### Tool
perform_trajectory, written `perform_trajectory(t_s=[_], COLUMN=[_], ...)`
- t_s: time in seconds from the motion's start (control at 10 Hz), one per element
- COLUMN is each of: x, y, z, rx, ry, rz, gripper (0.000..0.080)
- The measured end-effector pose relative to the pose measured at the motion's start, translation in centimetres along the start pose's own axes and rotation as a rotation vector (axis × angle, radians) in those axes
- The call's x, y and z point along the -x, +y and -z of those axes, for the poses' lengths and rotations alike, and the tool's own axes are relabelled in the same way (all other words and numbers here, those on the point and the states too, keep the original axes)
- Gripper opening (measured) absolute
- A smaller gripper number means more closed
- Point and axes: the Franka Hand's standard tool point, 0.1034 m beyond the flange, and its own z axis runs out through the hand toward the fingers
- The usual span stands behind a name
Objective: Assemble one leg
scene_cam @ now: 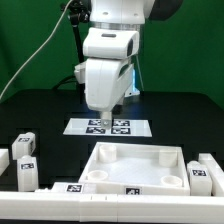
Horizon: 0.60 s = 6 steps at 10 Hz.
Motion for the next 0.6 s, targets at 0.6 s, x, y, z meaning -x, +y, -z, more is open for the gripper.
perform_trajectory(t_s=[0.6], x=[7.9], y=[2.9], z=[0.3], rx=[0.038], ry=[0.020], rz=[-0.483], gripper=[0.0649])
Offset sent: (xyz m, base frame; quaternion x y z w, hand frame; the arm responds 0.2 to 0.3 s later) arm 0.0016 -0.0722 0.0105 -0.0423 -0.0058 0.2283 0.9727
